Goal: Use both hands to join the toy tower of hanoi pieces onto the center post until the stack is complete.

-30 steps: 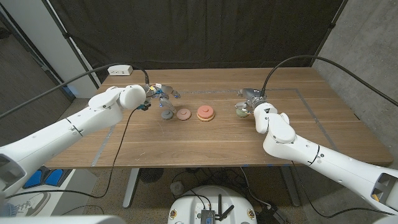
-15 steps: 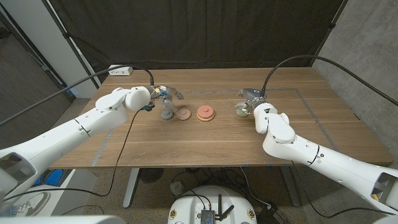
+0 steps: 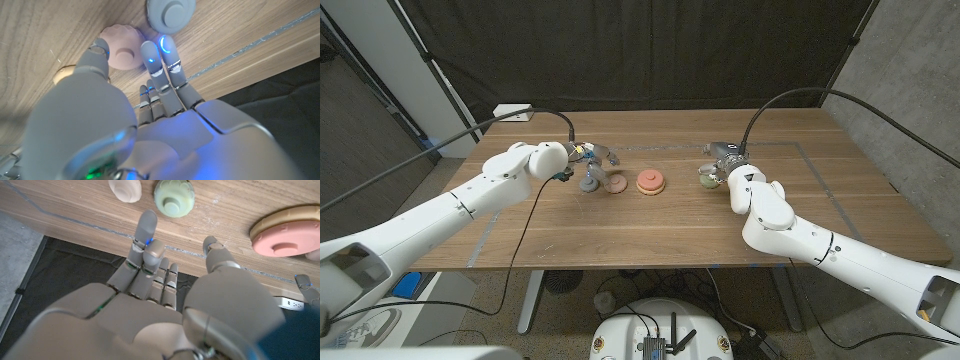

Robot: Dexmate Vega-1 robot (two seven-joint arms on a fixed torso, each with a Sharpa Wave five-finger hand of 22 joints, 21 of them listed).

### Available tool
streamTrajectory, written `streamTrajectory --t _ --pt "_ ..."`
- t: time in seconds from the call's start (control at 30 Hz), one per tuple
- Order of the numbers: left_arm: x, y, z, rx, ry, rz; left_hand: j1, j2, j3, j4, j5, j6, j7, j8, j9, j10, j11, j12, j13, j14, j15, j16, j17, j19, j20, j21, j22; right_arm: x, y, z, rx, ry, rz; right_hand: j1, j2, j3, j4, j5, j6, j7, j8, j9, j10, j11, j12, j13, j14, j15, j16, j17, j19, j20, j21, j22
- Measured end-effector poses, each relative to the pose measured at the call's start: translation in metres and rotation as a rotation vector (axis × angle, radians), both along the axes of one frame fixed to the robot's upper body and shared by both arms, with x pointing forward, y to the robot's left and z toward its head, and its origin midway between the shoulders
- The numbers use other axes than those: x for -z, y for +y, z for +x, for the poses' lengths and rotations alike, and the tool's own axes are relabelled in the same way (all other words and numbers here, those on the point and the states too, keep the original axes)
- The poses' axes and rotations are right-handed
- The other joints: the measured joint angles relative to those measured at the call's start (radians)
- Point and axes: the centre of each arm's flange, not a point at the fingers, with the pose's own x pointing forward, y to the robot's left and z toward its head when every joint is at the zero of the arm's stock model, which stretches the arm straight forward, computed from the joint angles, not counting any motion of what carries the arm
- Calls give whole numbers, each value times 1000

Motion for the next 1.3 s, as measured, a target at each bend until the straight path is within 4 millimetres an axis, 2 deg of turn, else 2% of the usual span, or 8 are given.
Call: streamTrajectory --t 1.17,1.3 --pt "17 -8 7 -3 -1 40 0 0 -3 3 -2 0 0 0 -5 -5 -5 4 -9 0 0 0 -5 -2 -2 0 0 1 2 1 5 7 -6 -7 7 7 1 4 0 0 0 0 0 0 0 10 -5 2 -4 -1 0 0 -4 -5" --pt "19 -9 7 -4 -7 42 4 -4 -3 3 -2 0 0 8 -5 -5 -5 4 -9 0 0 0 -5 -4 -4 0 0 1 2 0 6 6 -6 -7 7 7 1 4 0 0 0 0 0 0 0 10 -5 2 -4 0 0 0 -4 -5"
